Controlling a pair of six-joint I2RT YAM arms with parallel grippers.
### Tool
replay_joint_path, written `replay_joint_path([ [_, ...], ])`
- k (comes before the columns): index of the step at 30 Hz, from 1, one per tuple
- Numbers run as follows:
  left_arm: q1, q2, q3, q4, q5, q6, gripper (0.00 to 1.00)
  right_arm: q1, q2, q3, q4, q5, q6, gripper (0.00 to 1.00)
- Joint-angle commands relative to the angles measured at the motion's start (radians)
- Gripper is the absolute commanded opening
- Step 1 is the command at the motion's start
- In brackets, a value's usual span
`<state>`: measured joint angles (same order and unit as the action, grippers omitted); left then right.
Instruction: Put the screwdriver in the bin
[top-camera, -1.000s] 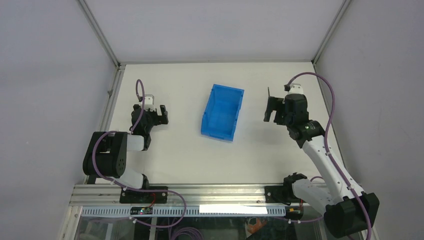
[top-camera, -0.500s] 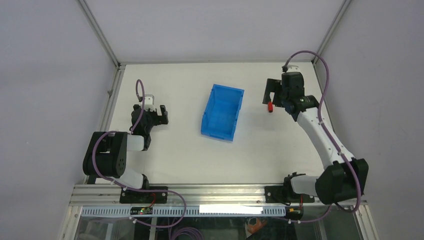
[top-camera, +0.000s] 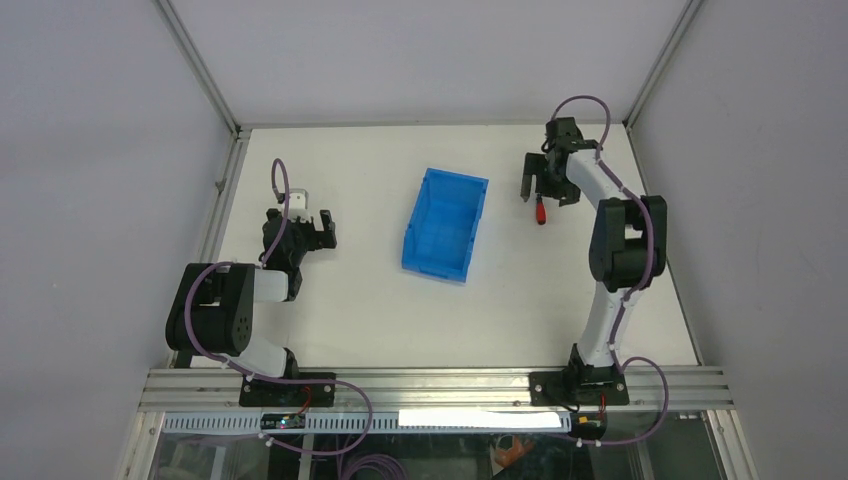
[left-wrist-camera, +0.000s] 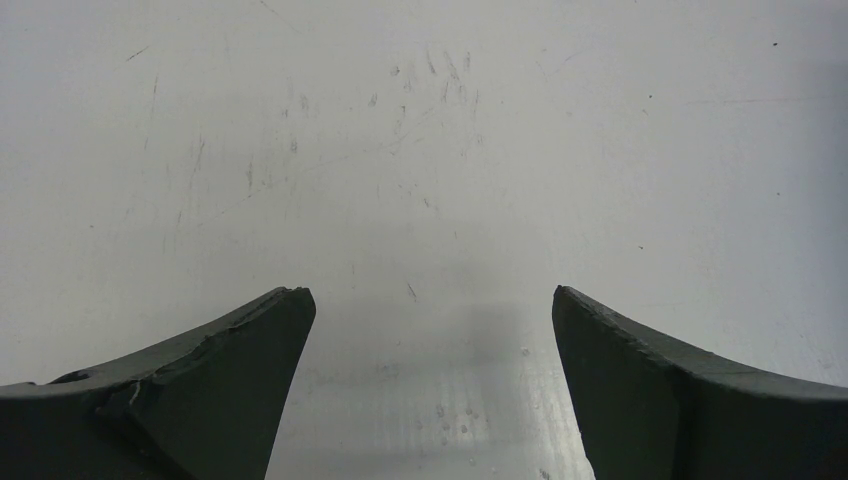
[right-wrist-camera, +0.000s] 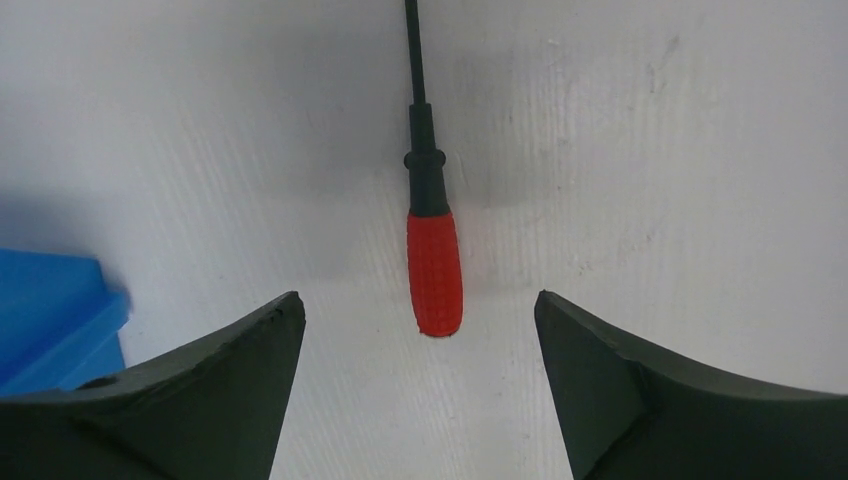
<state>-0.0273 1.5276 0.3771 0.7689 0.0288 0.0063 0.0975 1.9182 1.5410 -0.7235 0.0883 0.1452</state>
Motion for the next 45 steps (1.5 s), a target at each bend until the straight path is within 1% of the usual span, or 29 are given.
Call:
replay_joint_path([
  [1, -0.010, -0.020, 0.005, 0.036, 0.007, -0.017, 0.99, -0.007, 0.116, 0.085, -0.039, -0.038, -0.026, 0.85],
  [3, -0.011, -0.020, 0.005, 0.036, 0.008, -0.017, 0.99, -0.010, 0.171, 0.111, -0.056, -0.042, -0.022, 0.79],
  [6, -0.011, -0.020, 0.005, 0.036, 0.008, -0.017, 0.99, -0.013, 0.213, 0.121, -0.070, -0.015, -0.003, 0.72],
  [8, -0.010, -0.021, 0.005, 0.036, 0.007, -0.017, 0.99, -0.016, 0.220, 0.122, -0.083, -0.001, 0.013, 0.61],
  [9, -0.011, -0.021, 0.005, 0.038, 0.006, -0.017, 0.99, -0.016, 0.218, 0.119, -0.086, 0.013, 0.019, 0.51],
  [11, -0.012, -0.021, 0.005, 0.037, 0.008, -0.017, 0.99, -0.019, 0.205, 0.107, -0.082, 0.016, 0.022, 0.24],
  [12, -0.011, -0.021, 0.005, 0.037, 0.007, -0.017, 0.99, -0.020, 0.195, 0.107, -0.084, 0.013, 0.023, 0.14],
  [13, -0.010, -0.021, 0.005, 0.038, 0.007, -0.017, 0.99, -0.019, 0.182, 0.108, -0.088, 0.013, 0.024, 0.00],
  [18, -0.011, -0.020, 0.006, 0.037, 0.008, -0.017, 0.99, -0.019, 0.056, 0.127, -0.127, 0.034, 0.027, 0.00],
  [23, -0.011, -0.020, 0.005, 0.036, 0.008, -0.017, 0.99, -0.020, -0.067, 0.181, -0.254, 0.066, 0.064, 0.00],
  [28, -0.011, -0.021, 0.005, 0.037, 0.008, -0.017, 0.99, -0.016, -0.159, 0.266, -0.352, 0.060, 0.082, 0.00],
  [32, -0.011, -0.020, 0.005, 0.037, 0.007, -0.017, 0.99, 0.006, -0.197, 0.370, -0.438, 0.055, 0.104, 0.00],
  [37, -0.012, -0.020, 0.005, 0.036, 0.007, -0.017, 0.99, 0.127, -0.231, 0.470, -0.473, 0.070, 0.109, 0.00],
  [42, -0.012, -0.020, 0.005, 0.036, 0.008, -0.017, 0.99, 0.330, -0.225, 0.583, -0.483, 0.123, 0.123, 0.01],
  [45, -0.010, -0.021, 0.005, 0.036, 0.008, -0.017, 0.99, 0.421, -0.221, 0.613, -0.455, 0.144, 0.146, 0.02],
])
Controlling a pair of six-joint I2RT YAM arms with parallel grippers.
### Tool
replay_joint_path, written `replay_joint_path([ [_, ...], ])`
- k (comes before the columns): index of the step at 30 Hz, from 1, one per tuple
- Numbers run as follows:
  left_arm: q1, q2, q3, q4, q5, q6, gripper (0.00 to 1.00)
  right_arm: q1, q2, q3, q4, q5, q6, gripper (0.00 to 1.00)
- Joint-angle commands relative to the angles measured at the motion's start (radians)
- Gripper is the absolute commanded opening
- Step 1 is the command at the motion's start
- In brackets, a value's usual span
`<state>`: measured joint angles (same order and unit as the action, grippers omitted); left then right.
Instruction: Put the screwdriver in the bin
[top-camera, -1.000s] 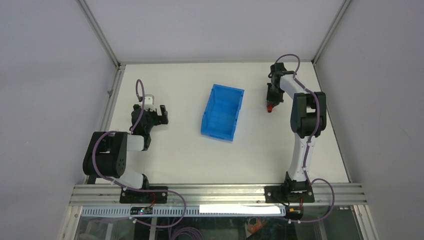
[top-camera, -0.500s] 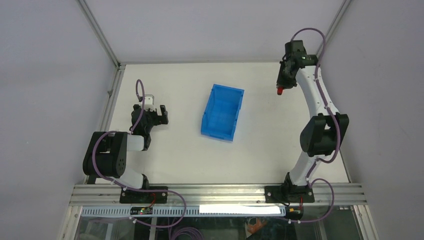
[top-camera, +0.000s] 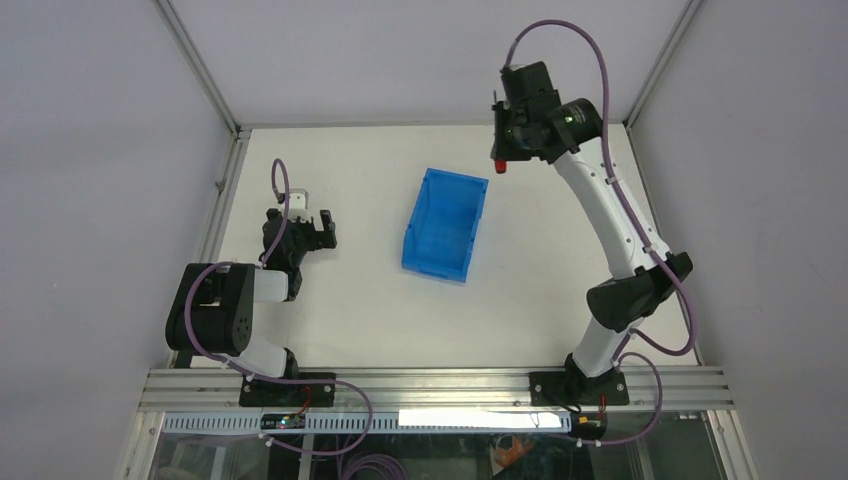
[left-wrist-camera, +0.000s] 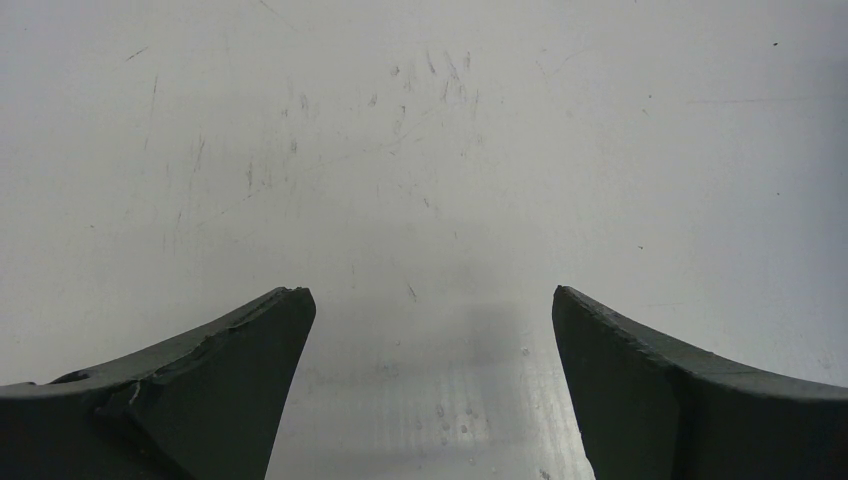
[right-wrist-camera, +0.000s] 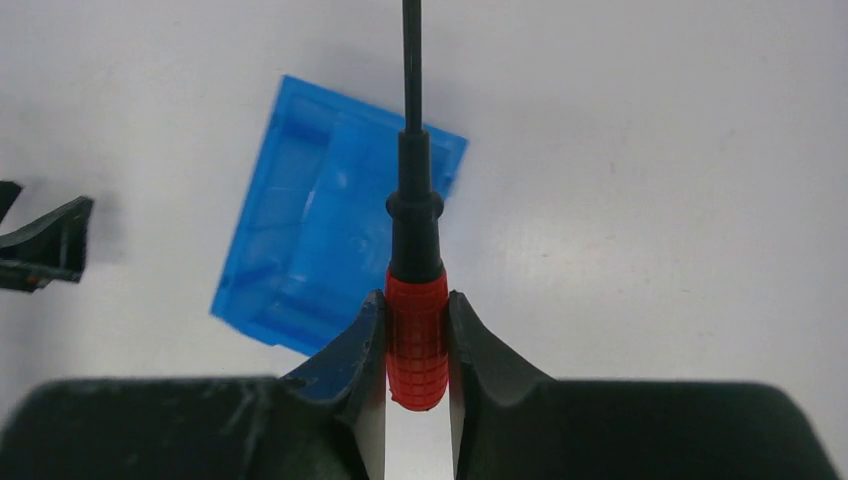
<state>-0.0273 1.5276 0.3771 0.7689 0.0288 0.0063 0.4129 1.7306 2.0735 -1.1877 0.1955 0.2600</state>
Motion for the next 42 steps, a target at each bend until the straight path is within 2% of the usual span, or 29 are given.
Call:
replay_joint_path([
  [1, -0.011, -0.020, 0.005, 0.036, 0.007, -0.017, 0.99, 0.132, -0.033, 0.082, 0.025, 0.041, 0.042, 0.02],
  [7, -0.011, -0.020, 0.005, 0.036, 0.008, -0.017, 0.99, 0.262, -0.026, -0.006, 0.156, 0.089, 0.082, 0.02],
  [11, -0.011, -0.021, 0.005, 0.036, 0.008, -0.017, 0.99, 0.314, -0.039, -0.192, 0.284, 0.115, 0.096, 0.04],
  [14, -0.012, -0.020, 0.005, 0.036, 0.008, -0.017, 0.99, 0.343, -0.041, -0.335, 0.392, 0.117, 0.107, 0.12],
  [18, -0.011, -0.021, 0.005, 0.037, 0.008, -0.017, 0.99, 0.356, -0.014, -0.463, 0.462, 0.154, 0.169, 0.12],
  [23, -0.011, -0.020, 0.005, 0.037, 0.007, -0.017, 0.99, 0.364, 0.077, -0.524, 0.533, 0.121, 0.204, 0.11],
  [27, -0.012, -0.020, 0.005, 0.036, 0.008, -0.017, 0.99, 0.369, 0.180, -0.516, 0.512, 0.123, 0.282, 0.11],
  [33, -0.011, -0.021, 0.005, 0.037, 0.008, -0.017, 0.99, 0.384, 0.250, -0.537, 0.520, 0.168, 0.367, 0.11],
  [35, -0.011, -0.020, 0.005, 0.036, 0.008, -0.017, 0.99, 0.386, 0.265, -0.539, 0.523, 0.167, 0.375, 0.16],
  [42, -0.011, -0.020, 0.005, 0.036, 0.008, -0.017, 0.99, 0.387, 0.250, -0.512, 0.489, 0.200, 0.362, 0.47],
])
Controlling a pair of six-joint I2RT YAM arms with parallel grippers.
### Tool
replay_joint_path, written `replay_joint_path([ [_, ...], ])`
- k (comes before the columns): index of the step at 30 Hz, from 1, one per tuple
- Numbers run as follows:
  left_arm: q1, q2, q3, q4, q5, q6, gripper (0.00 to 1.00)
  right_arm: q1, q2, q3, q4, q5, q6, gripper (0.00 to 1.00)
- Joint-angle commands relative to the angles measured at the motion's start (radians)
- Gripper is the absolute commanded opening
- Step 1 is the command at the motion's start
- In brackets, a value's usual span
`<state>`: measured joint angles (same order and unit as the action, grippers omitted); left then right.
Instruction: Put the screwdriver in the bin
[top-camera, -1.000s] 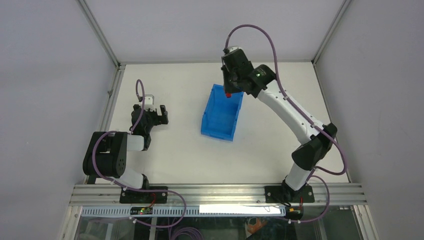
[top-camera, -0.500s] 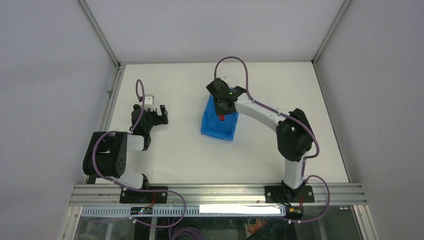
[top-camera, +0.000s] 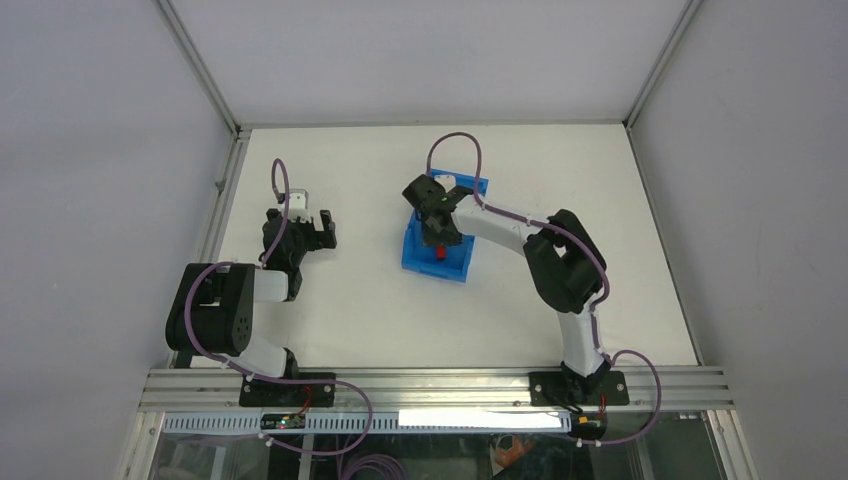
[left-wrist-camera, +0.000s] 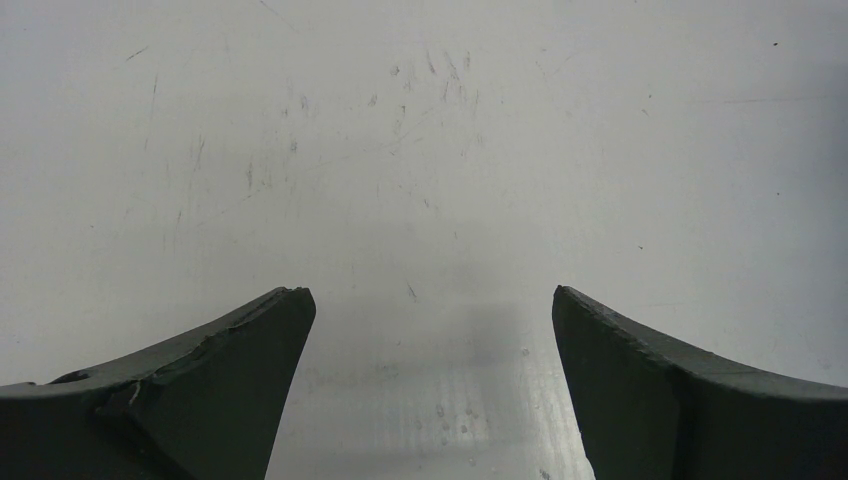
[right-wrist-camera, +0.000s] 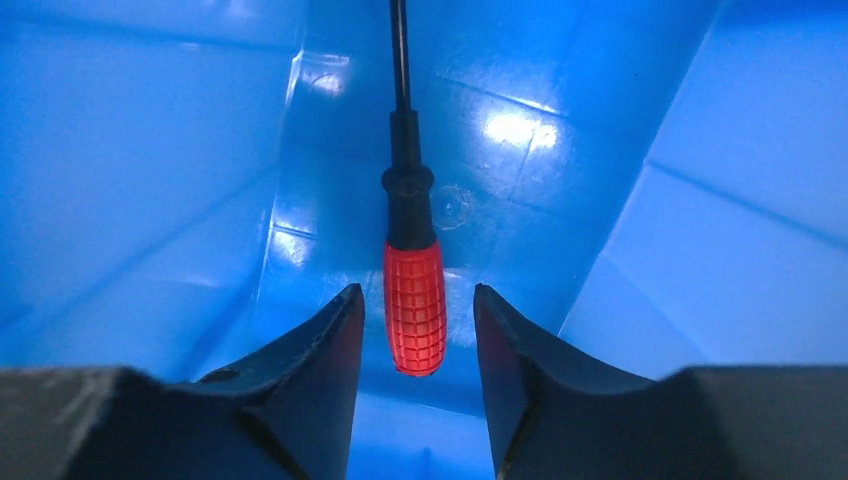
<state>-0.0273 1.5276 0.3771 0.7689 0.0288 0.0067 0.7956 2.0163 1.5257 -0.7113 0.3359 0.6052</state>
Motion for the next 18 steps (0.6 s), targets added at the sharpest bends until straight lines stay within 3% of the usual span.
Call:
replay_joint_path([
  [1, -0.011, -0.021, 0.005, 0.036, 0.007, -0.017, 0.99, 0.004, -0.051, 0.044, 0.010, 0.064, 0.008, 0.48],
  [9, -0.010, -0.020, 0.005, 0.036, 0.008, -0.017, 0.99, 0.007, -0.219, 0.159, -0.009, 0.106, -0.130, 0.56],
  [13, -0.012, -0.021, 0.005, 0.037, 0.008, -0.017, 0.99, 0.005, -0.308, 0.217, -0.027, 0.142, -0.205, 0.71],
  [14, -0.011, -0.021, 0.005, 0.037, 0.007, -0.017, 0.99, 0.006, -0.326, 0.226, -0.033, 0.148, -0.224, 0.78],
  [15, -0.012, -0.020, 0.005, 0.036, 0.008, -0.018, 0.99, 0.005, -0.342, 0.231, -0.039, 0.158, -0.239, 0.95],
  [18, -0.012, -0.020, 0.005, 0.036, 0.007, -0.017, 0.99, -0.001, -0.395, 0.229, -0.050, 0.190, -0.285, 0.99],
])
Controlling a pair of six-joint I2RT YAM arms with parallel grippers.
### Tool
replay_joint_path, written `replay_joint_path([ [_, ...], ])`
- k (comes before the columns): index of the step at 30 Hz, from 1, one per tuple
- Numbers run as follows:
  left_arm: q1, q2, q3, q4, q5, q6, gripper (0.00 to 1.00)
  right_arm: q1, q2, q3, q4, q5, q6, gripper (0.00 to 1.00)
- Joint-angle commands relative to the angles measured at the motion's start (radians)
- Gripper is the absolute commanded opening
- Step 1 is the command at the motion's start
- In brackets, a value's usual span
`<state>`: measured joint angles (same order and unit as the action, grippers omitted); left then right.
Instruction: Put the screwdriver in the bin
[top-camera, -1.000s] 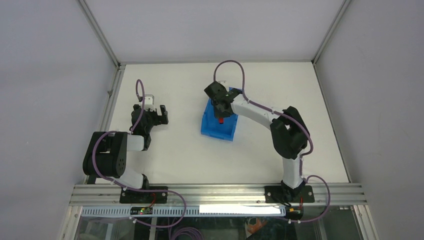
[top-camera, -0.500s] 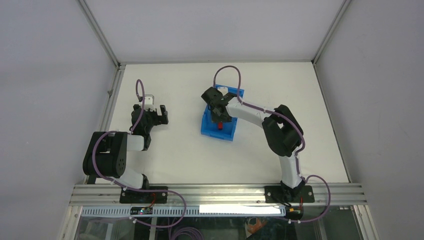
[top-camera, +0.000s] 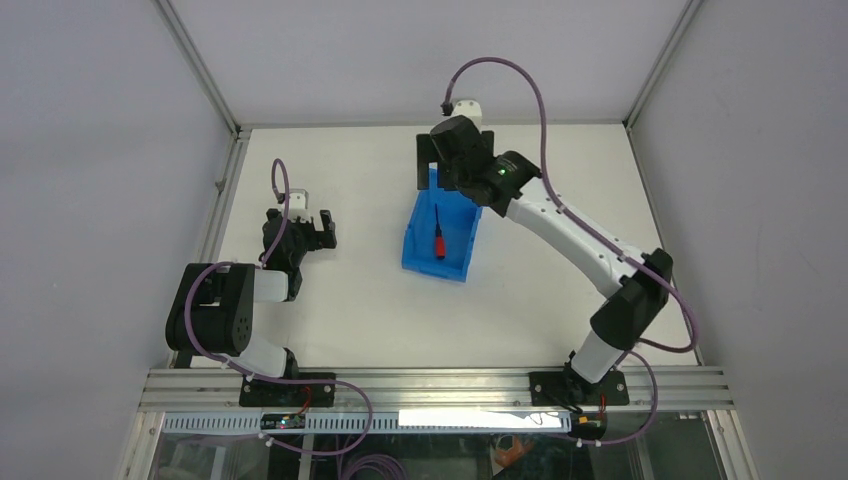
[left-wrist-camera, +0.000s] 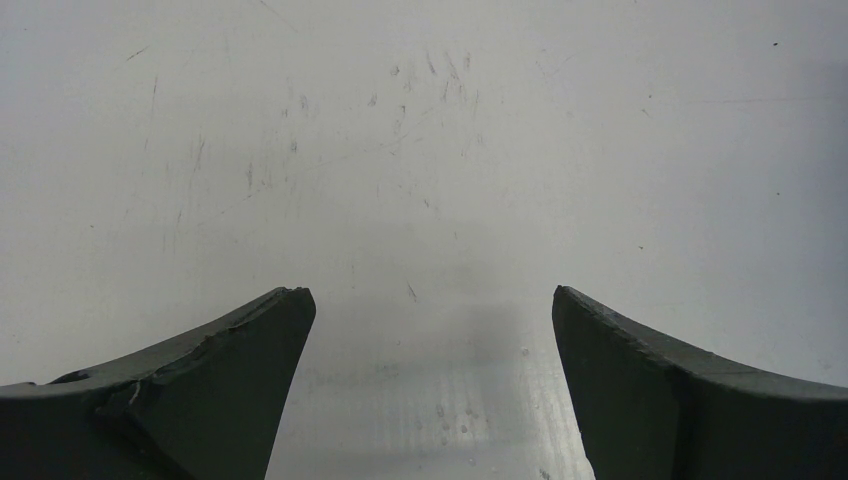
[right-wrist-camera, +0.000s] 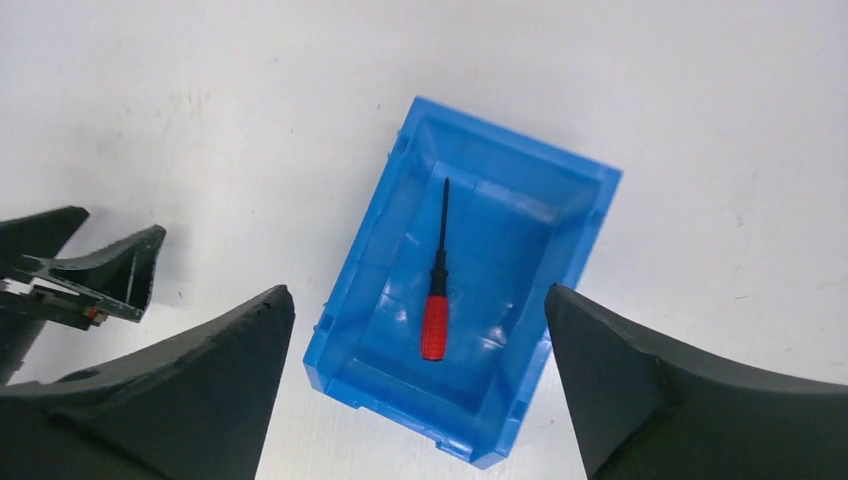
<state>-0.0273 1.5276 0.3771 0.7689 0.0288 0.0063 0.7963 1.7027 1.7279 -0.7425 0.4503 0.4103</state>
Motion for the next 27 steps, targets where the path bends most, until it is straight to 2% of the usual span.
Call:
replay_joint_path([
  [1, -0.010, -0.021, 0.005, 0.036, 0.007, -0.017, 0.99, -0.009, -0.098, 0.025, -0.032, 0.094, -0.102, 0.99],
  [5, -0.011, -0.021, 0.005, 0.036, 0.008, -0.017, 0.99, -0.070, -0.184, -0.011, -0.078, 0.143, -0.131, 0.99],
  [8, -0.012, -0.020, 0.005, 0.036, 0.008, -0.017, 0.99, -0.158, -0.262, -0.063, -0.106, 0.114, -0.142, 0.99],
  [14, -0.011, -0.020, 0.005, 0.037, 0.008, -0.017, 0.99, -0.393, -0.358, -0.113, -0.202, 0.098, -0.160, 0.99],
  [18, -0.011, -0.020, 0.005, 0.036, 0.008, -0.017, 0.99, -0.529, -0.406, -0.150, -0.193, 0.051, -0.142, 0.99],
  [23, -0.011, -0.020, 0.006, 0.036, 0.008, -0.017, 0.99, -0.559, -0.450, -0.242, -0.140, -0.027, -0.135, 0.99],
  [27, -0.011, -0.020, 0.005, 0.036, 0.008, -0.017, 0.99, -0.559, -0.499, -0.369, -0.064, -0.002, -0.122, 0.99],
])
